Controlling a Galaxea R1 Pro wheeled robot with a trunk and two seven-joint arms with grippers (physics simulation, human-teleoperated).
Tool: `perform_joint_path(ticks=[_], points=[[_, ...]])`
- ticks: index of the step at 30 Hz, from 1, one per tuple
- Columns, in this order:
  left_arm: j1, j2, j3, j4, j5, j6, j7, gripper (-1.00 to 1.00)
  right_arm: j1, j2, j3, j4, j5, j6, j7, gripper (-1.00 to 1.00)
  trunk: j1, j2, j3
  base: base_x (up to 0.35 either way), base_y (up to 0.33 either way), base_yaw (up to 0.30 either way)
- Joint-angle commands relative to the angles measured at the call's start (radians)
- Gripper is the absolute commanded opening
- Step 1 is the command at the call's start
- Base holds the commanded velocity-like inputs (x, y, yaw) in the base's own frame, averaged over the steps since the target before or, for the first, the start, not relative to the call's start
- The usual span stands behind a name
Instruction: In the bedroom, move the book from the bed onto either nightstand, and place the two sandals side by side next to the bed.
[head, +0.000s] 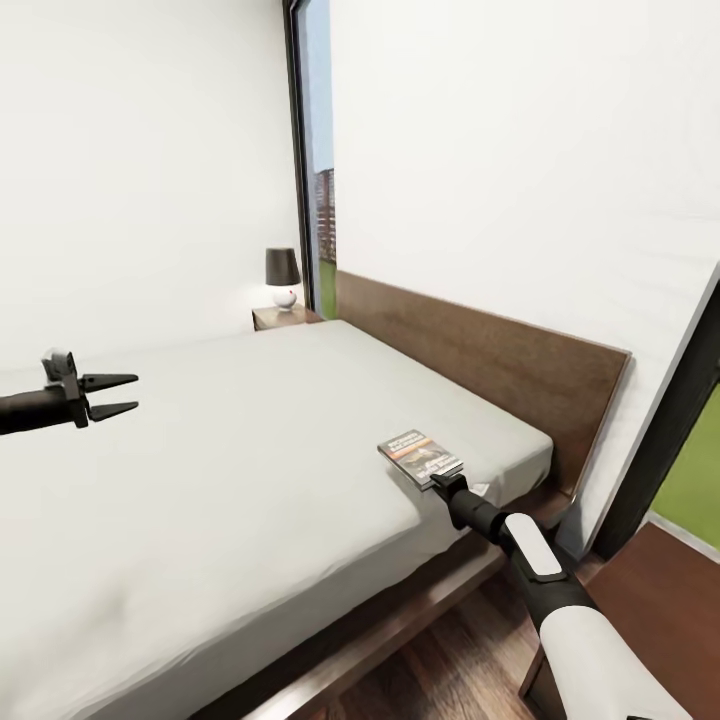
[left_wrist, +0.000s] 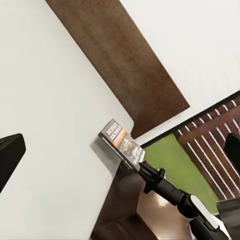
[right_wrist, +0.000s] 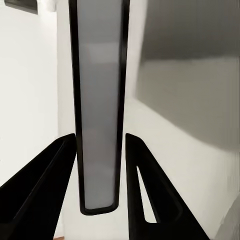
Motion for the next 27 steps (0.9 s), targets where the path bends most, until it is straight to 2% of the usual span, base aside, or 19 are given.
perform_joint_path(ticks=[1,11,17,18,27], points=[[-0.001,-0.001,0.005,0.000,-0.013,0.011,-0.008,1.00,-0.001,0.001,-0.006,0.000,0.003,0.007,0.002,-1.00,-0.004,0.007,0.002,0.000,0.000,0.000],[-0.001,-0.001,0.004,0.000,-0.022,0.006,-0.009,1.00,-0.001,0.001,-0.006,0.000,0.000,0.007,0.003,-1.00,-0.042,0.077,0.034,0.000,0.000,0.000],[-0.001,-0.001,0.004,0.000,-0.024,0.004,-0.009,1.00,0.000,0.001,-0.006,0.000,-0.022,0.010,0.004,-1.00,-0.065,0.119,0.052,0.000,0.000,0.000],[-0.001,-0.001,0.004,0.001,-0.024,0.003,-0.009,1.00,-0.001,0.001,-0.006,0.000,-0.036,0.013,0.004,-1.00,-0.069,0.126,0.055,0.000,0.000,0.000],[-0.001,-0.001,0.004,0.001,-0.024,0.003,-0.009,1.00,-0.001,0.001,-0.007,0.000,-0.046,0.016,0.005,-1.00,-0.104,0.189,0.084,0.000,0.000,0.000]])
